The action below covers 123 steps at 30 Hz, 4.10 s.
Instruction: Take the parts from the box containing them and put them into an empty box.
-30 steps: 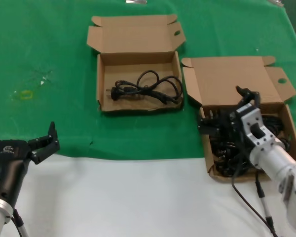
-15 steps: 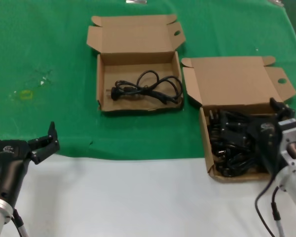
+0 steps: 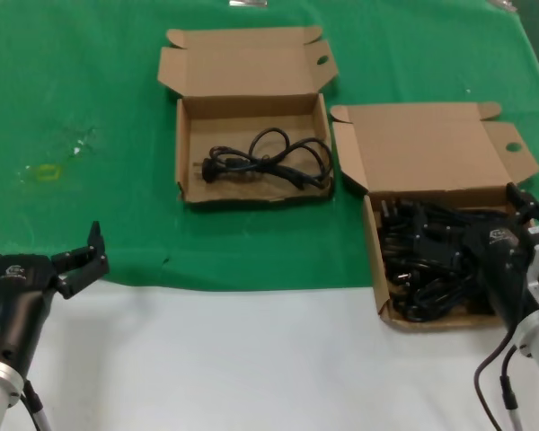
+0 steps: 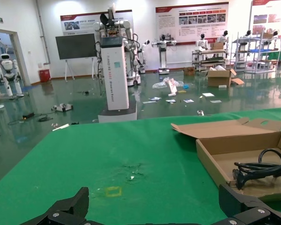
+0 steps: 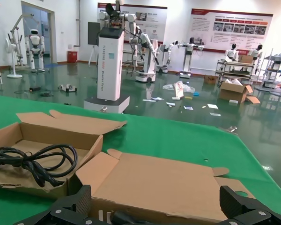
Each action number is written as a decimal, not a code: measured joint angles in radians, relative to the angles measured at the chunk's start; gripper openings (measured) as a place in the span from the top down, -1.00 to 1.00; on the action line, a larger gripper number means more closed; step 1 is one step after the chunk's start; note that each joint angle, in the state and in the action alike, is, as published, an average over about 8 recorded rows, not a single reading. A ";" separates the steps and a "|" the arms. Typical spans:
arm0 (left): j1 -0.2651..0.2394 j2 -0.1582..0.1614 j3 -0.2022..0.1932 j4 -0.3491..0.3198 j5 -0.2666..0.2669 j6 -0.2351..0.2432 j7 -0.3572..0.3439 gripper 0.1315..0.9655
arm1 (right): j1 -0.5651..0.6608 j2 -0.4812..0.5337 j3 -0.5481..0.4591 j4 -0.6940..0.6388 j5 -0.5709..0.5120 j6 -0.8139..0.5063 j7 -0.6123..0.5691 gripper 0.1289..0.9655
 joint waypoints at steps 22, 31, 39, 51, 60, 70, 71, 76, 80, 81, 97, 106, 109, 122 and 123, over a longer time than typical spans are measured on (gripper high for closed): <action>0.000 0.000 0.000 0.000 0.000 0.000 0.000 -1.00 | 0.000 0.000 0.000 0.000 0.000 0.000 0.000 -1.00; 0.000 0.000 0.000 0.000 0.000 0.000 0.000 -1.00 | 0.000 0.000 0.000 0.000 0.000 0.000 0.000 -1.00; 0.000 0.000 0.000 0.000 0.000 0.000 0.000 -1.00 | 0.000 0.000 0.000 0.000 0.000 0.000 0.000 -1.00; 0.000 0.000 0.000 0.000 0.000 0.000 0.000 -1.00 | 0.000 0.000 0.000 0.000 0.000 0.000 0.000 -1.00; 0.000 0.000 0.000 0.000 0.000 0.000 0.000 -1.00 | 0.000 0.000 0.000 0.000 0.000 0.000 0.000 -1.00; 0.000 0.000 0.000 0.000 0.000 0.000 0.000 -1.00 | 0.000 0.000 0.000 0.000 0.000 0.000 0.000 -1.00; 0.000 0.000 0.000 0.000 0.000 0.000 0.000 -1.00 | 0.000 0.000 0.000 0.000 0.000 0.000 0.000 -1.00; 0.000 0.000 0.000 0.000 0.000 0.000 0.000 -1.00 | 0.000 0.000 0.000 0.000 0.000 0.000 0.000 -1.00; 0.000 0.000 0.000 0.000 0.000 0.000 0.000 -1.00 | 0.000 0.000 0.000 0.000 0.000 0.000 0.000 -1.00; 0.000 0.000 0.000 0.000 0.000 0.000 0.000 -1.00 | 0.000 0.000 0.000 0.000 0.000 0.000 0.000 -1.00; 0.000 0.000 0.000 0.000 0.000 0.000 0.000 -1.00 | 0.000 0.000 0.000 0.000 0.000 0.000 0.000 -1.00; 0.000 0.000 0.000 0.000 0.000 0.000 0.000 -1.00 | 0.000 0.000 0.000 0.000 0.000 0.000 0.000 -1.00; 0.000 0.000 0.000 0.000 0.000 0.000 0.000 -1.00 | 0.000 0.000 0.000 0.000 0.000 0.000 0.000 -1.00; 0.000 0.000 0.000 0.000 0.000 0.000 0.000 -1.00 | 0.000 0.000 0.000 0.000 0.000 0.000 0.000 -1.00; 0.000 0.000 0.000 0.000 0.000 0.000 0.000 -1.00 | 0.000 0.000 0.000 0.000 0.000 0.000 0.000 -1.00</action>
